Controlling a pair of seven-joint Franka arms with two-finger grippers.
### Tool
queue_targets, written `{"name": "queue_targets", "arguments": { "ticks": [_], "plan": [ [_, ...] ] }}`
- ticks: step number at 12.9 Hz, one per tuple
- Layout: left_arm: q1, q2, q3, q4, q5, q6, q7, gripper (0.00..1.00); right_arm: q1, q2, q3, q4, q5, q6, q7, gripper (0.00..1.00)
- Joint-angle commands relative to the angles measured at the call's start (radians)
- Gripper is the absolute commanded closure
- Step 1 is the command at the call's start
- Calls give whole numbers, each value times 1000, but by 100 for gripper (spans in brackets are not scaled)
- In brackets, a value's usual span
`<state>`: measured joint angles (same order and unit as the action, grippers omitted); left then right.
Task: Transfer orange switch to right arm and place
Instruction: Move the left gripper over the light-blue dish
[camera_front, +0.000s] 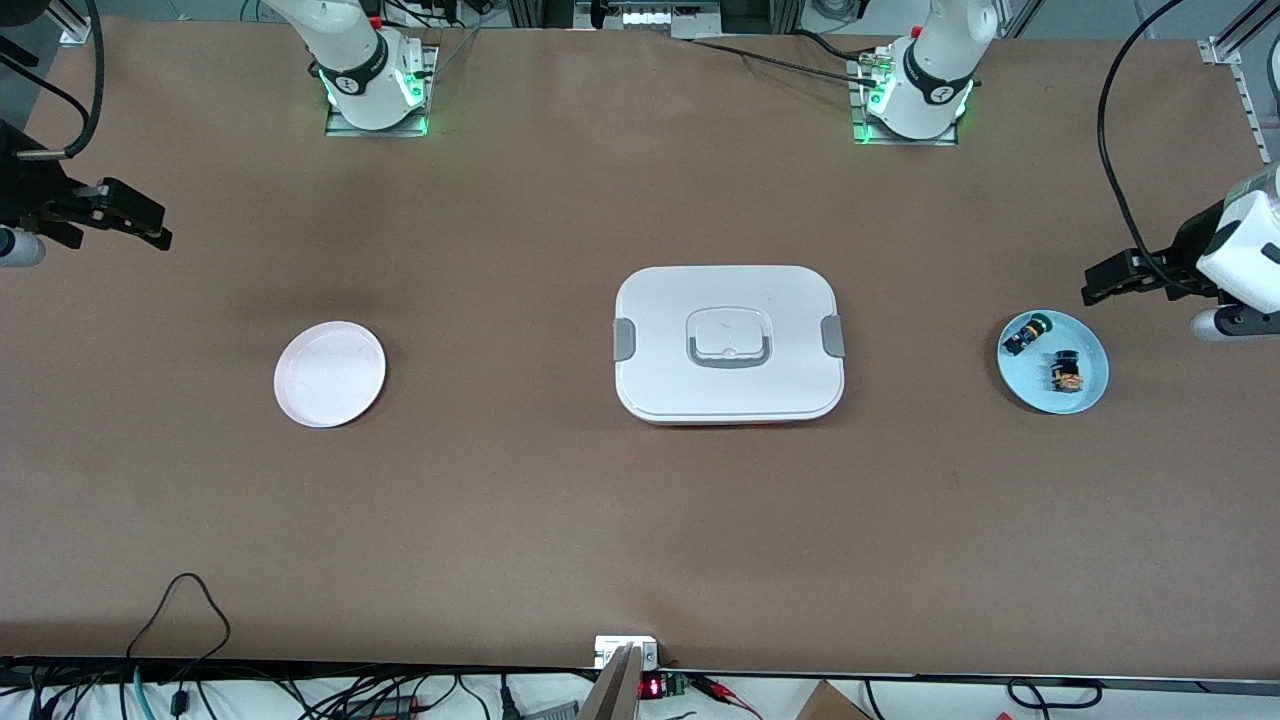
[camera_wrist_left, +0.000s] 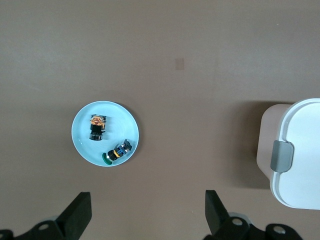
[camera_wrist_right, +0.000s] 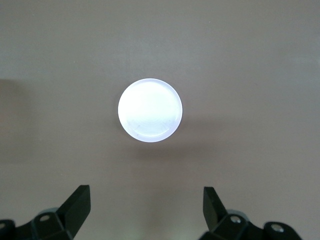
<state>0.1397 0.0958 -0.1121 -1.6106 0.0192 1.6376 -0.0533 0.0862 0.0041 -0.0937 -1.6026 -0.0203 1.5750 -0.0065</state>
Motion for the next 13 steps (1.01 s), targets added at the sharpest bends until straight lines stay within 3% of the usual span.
{"name": "queue_targets", "arguments": {
  "ticks": [1,8,13],
  "plan": [
    [1,12,-9,32,-5,-22,-5,0,3,-19,2,-14,-9,0,-6,0],
    [9,25,-14,37,-4,-22,21,0,3,-19,0,-13,-9,0,-6,0],
    [113,91,-12,-49,-4,54,534,0,3,-19,2,-13,-9,0,-6,0]
  ]
}}
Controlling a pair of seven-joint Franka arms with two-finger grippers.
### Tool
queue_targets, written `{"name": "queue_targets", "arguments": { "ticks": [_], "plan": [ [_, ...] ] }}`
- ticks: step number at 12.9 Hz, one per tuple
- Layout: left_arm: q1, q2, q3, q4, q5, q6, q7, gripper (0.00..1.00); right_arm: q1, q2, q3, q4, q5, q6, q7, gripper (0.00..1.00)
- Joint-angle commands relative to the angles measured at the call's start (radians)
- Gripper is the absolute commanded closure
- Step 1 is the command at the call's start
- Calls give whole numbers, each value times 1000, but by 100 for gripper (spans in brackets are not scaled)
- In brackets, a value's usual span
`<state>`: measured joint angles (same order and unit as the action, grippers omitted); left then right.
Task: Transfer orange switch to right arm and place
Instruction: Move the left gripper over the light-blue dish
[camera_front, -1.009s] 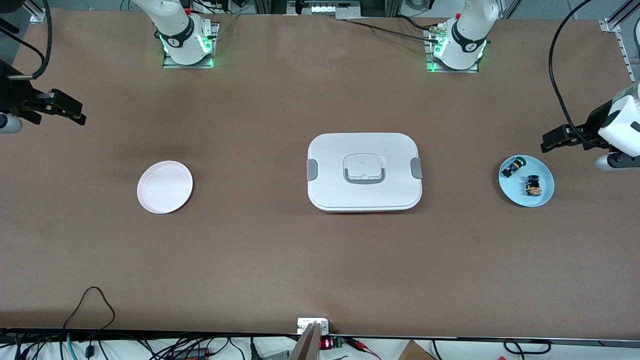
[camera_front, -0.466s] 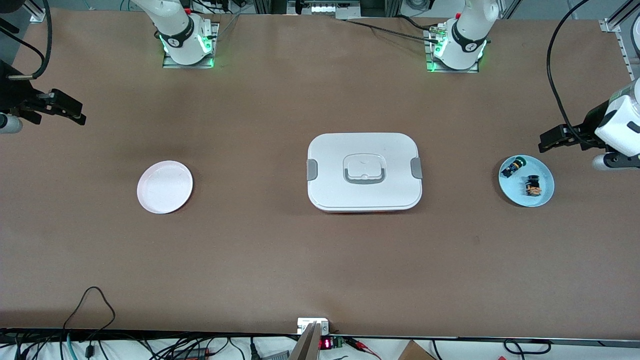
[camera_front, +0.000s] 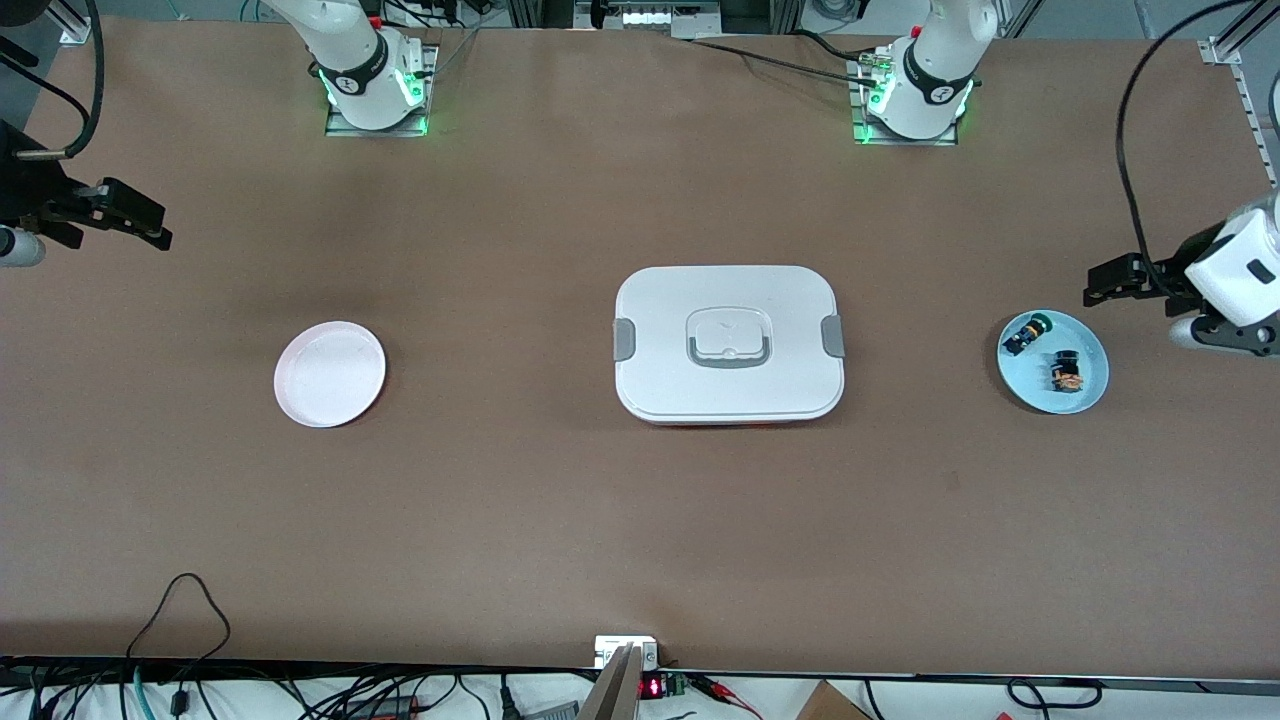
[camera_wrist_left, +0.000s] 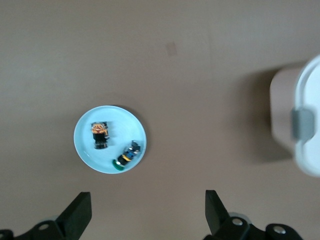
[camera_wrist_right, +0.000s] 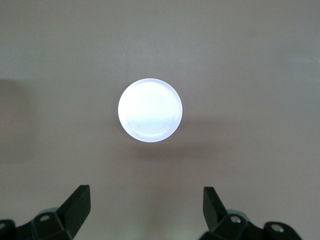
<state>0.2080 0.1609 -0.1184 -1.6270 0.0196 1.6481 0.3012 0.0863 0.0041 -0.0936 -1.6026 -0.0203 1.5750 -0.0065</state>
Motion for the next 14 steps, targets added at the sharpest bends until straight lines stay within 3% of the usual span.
{"name": "queue_targets", "arguments": {
  "ticks": [1,6,10,14],
  "plan": [
    [57,41,-6,-60,-4,82,253,0,3,-19,2,-13,-9,0,-6,0],
    [132,114,-6,-191,68,260,693,0,3,-19,0,-10,-9,0,-6,0],
    [178,218,-6,-231,108,402,1109,0,3,-18,2,-10,-9,0,-6,0],
    [226,307,-7,-260,105,531,1366,0,3,-19,2,-10,-9,2,-6,0]
  ]
}}
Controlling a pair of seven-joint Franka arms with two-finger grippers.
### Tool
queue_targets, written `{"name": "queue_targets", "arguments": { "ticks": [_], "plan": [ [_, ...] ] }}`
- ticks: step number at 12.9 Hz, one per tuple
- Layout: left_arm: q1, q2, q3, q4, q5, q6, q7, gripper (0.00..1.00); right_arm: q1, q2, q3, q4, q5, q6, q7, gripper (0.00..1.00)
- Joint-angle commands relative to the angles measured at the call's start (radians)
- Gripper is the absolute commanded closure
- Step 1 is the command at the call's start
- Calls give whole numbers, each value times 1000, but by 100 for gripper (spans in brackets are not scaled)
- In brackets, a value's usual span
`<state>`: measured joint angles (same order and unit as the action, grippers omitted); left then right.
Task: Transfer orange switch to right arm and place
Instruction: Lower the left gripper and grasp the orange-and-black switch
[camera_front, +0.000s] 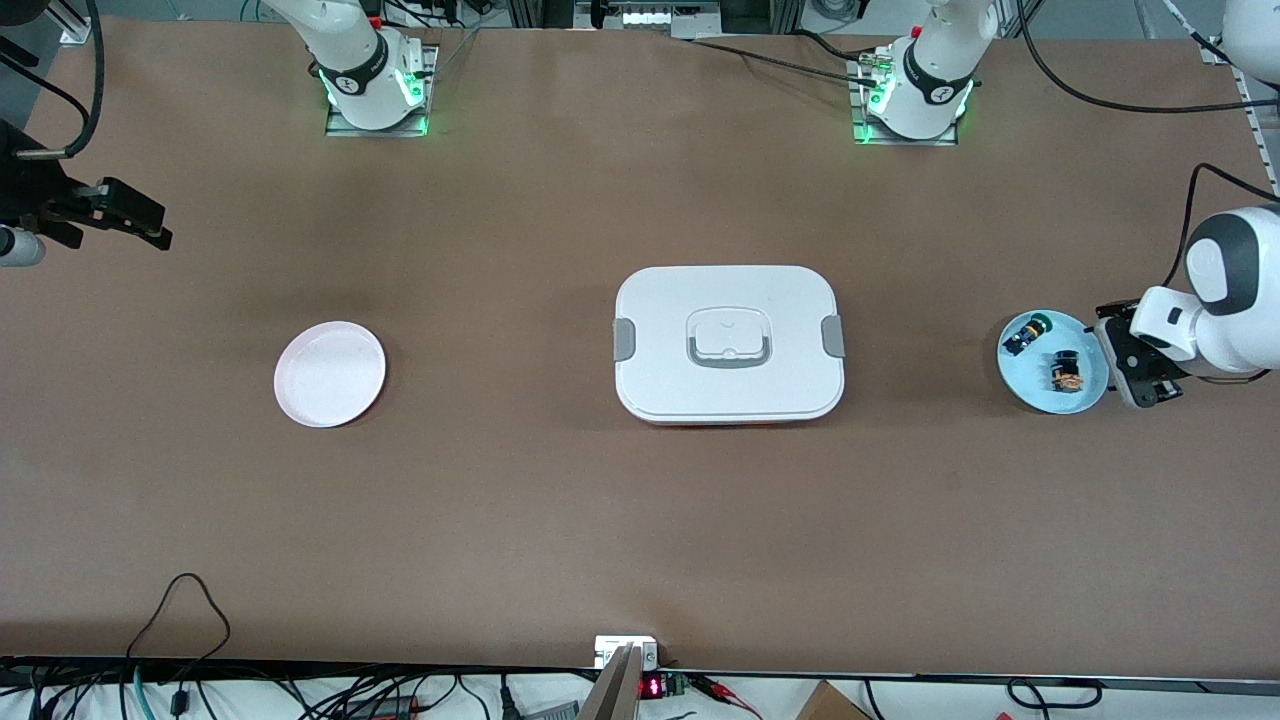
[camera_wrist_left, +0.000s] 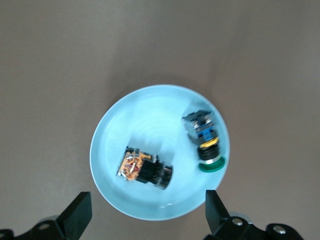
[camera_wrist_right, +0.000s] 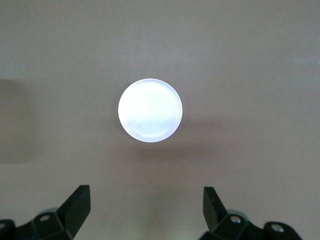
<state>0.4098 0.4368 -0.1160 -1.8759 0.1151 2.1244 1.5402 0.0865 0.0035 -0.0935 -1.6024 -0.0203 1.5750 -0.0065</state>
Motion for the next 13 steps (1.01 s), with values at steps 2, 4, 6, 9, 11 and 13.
{"name": "queue_targets", "arguments": {
  "ticks": [2,4,6,9,11,13],
  "plan": [
    [43,60,-11,-15,5,101,181,0,2,-19,0,-10,-10,5,-6,0],
    [44,75,-11,-32,0,153,231,0,1,-19,0,-8,-10,5,-6,0],
    [52,92,-11,-46,-3,190,262,0,2,-19,0,-8,-10,2,-6,0],
    [60,102,-11,-65,-3,193,265,0,2,-19,1,-8,-9,0,-7,0],
    [61,108,-11,-69,-3,207,267,0,2,-14,1,-10,-7,0,-7,0],
    [61,111,-11,-71,-3,210,267,0,4,-10,1,-8,-7,2,-7,0]
  ]
}}
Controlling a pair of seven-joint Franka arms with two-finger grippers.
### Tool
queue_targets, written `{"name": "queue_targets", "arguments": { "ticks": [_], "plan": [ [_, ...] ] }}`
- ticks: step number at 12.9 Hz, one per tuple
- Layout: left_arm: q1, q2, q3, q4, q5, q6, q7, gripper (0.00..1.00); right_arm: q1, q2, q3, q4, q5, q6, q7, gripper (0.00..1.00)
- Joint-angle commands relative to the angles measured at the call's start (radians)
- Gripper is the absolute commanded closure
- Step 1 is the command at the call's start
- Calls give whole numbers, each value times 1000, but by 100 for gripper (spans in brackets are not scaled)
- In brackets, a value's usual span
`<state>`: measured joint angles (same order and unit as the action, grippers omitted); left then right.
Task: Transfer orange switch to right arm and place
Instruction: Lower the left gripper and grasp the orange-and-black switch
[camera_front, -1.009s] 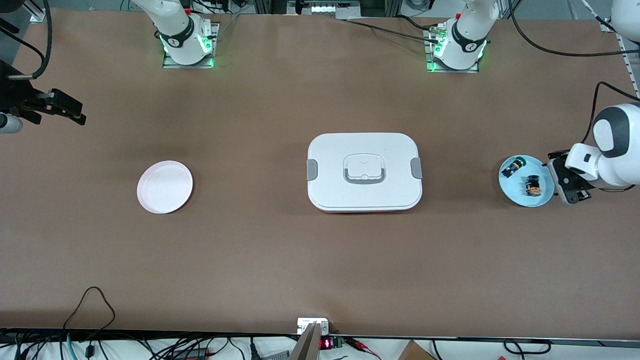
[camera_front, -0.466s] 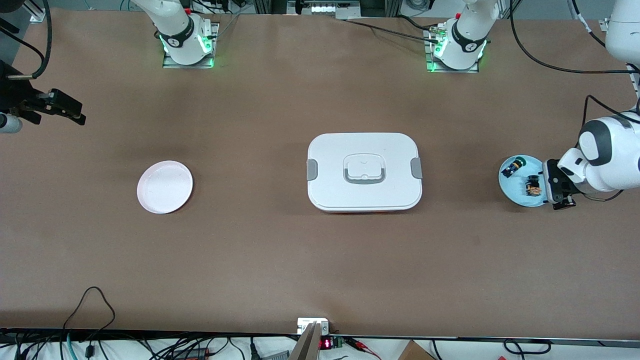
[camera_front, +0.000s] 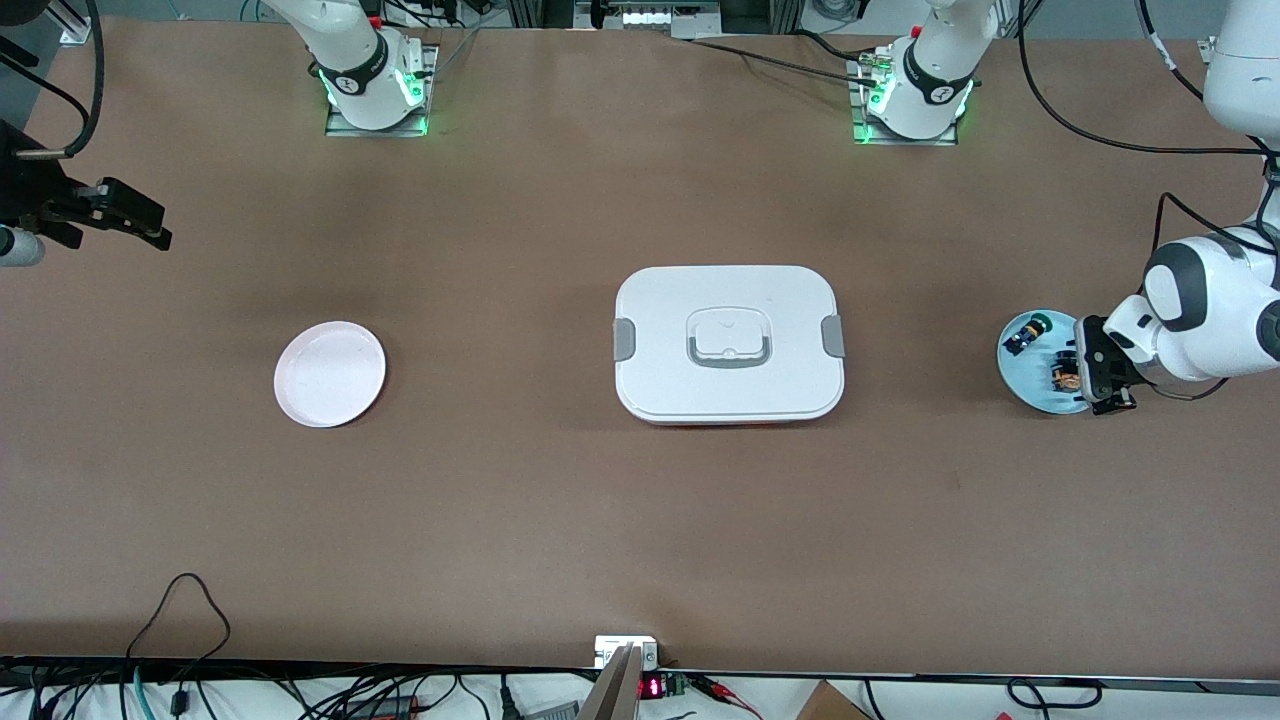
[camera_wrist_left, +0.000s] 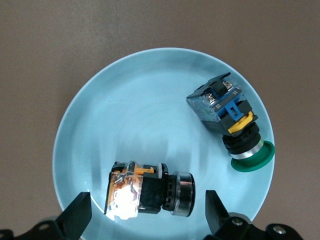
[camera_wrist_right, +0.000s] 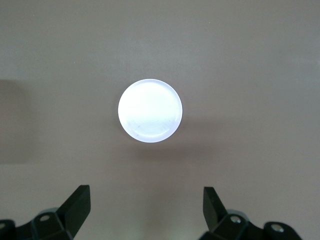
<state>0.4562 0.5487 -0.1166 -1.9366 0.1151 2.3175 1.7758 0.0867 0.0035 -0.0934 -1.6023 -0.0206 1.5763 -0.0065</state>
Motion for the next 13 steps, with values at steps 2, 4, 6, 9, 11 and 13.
{"name": "queue_targets", "arguments": {
  "ticks": [2,4,6,9,11,13],
  "plan": [
    [19,3,-11,-19,-5,42,48,0,4,-10,1,-8,-7,-1,-9,0],
    [19,5,-11,-28,-6,59,51,12,4,-8,1,-8,-7,1,-9,0],
    [19,5,-11,-28,-29,57,53,42,5,-8,3,-8,-5,-1,-9,0],
    [19,4,-11,-28,-32,56,53,83,4,-10,1,-8,-4,-2,-10,0],
    [19,-10,-12,-21,-50,40,47,95,2,-11,1,-10,-1,-9,-1,0],
    [19,-55,-12,-16,-126,-7,48,99,2,-10,0,-10,10,-16,0,0]
  ]
}}
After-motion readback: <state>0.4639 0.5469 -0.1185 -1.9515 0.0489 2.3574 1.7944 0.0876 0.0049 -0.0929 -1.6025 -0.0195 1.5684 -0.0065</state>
